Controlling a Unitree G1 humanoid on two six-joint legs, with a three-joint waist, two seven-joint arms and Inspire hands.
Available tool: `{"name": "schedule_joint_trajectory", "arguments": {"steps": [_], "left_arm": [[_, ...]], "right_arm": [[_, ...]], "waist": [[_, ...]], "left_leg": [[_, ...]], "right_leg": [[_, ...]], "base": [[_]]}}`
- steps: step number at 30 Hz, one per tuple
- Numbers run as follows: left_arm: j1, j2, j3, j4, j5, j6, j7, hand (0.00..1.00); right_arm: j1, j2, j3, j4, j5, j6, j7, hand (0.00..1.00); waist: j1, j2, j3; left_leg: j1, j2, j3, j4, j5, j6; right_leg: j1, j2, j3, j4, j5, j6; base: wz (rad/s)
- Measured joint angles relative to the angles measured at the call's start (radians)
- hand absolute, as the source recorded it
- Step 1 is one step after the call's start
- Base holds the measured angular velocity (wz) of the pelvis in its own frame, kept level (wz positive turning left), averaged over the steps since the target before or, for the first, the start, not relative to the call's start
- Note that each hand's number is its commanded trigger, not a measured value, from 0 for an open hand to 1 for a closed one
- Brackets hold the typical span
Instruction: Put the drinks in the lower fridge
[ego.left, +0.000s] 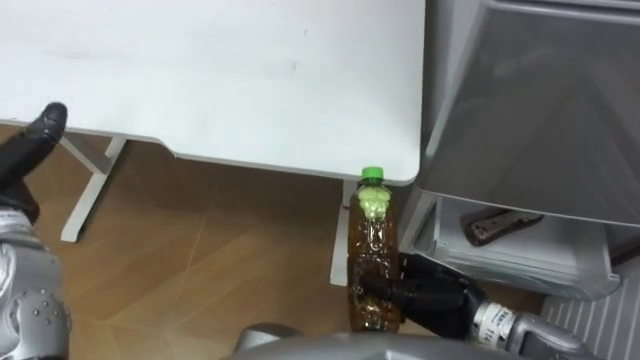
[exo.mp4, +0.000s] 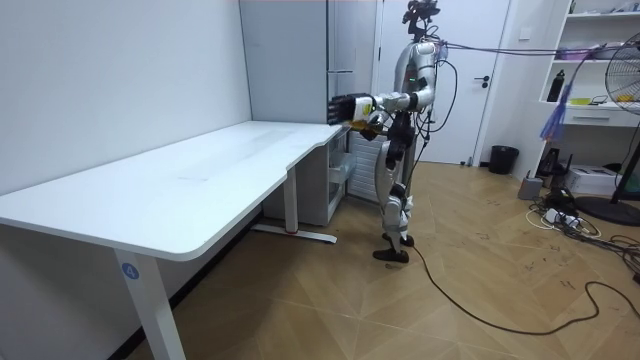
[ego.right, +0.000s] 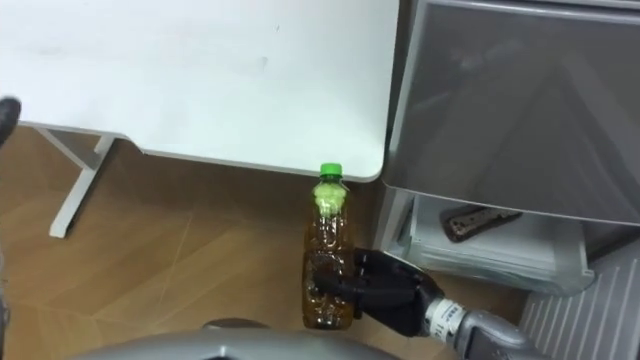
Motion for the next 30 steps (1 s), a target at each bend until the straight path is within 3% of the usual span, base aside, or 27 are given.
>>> {"name": "schedule_joint_trajectory", "arguments": {"steps": [4,9,12,16,23,30], "left_arm": [[0.037,-0.018,-0.024,0.089,0.003,-0.002,0.078,0.0],[0.089,-0.025,-0.099,0.254,0.003,0.004,0.123,0.0],[0.097,-0.025,-0.159,0.33,0.001,0.008,0.122,0.0],[0.095,-0.029,-0.222,0.514,-0.01,0.019,0.091,0.0],[0.13,-0.037,-0.251,0.699,-0.03,0.061,0.009,0.0],[0.128,-0.037,-0.396,0.885,0.251,0.132,-0.112,0.0]], "right_arm": [[-0.002,0.007,0.005,0.0,0.003,0.0,-0.05,1.0],[-0.006,0.015,0.039,-0.001,0.003,0.0,-0.089,1.0],[-0.015,0.016,0.058,-0.001,0.003,0.002,-0.093,1.0],[-0.037,0.016,0.078,-0.001,0.021,0.013,-0.099,1.0],[-0.037,0.015,0.083,0.008,0.079,0.018,-0.118,1.0],[-0.045,0.013,0.087,0.039,0.077,0.035,-0.123,1.0]], "waist": [[0.011,-0.022,0.0],[0.01,-0.025,0.0017],[0.009,-0.024,0.0024],[0.007,-0.024,0.0037],[0.005,-0.027,0.0051],[-0.048,-0.028,0.0058]], "left_leg": [[0.003,-0.005,-0.01,0.002,0.0,0.0],[0.002,-0.005,-0.014,-0.001,0.0,0.001],[0.001,-0.005,-0.022,-0.008,0.0,0.0],[0.0,-0.004,-0.022,-0.01,-0.001,-0.001],[0.0,-0.005,-0.02,-0.011,-0.001,-0.001],[-0.024,-0.005,-0.026,0.001,-0.003,0.001]], "right_leg": [[0.011,0.001,0.0,-0.014,0.001,0.001],[0.009,0.001,-0.009,-0.013,0.001,0.002],[0.007,0.001,-0.011,-0.011,0.001,0.002],[0.013,0.003,-0.01,-0.013,0.001,0.002],[0.011,0.005,-0.013,-0.013,0.001,0.002],[0.007,0.0,-0.027,-0.013,0.001,0.002]], "base": [[0.05],[0.02],[0.05],[-0.01],[0.0],[0.06]]}}
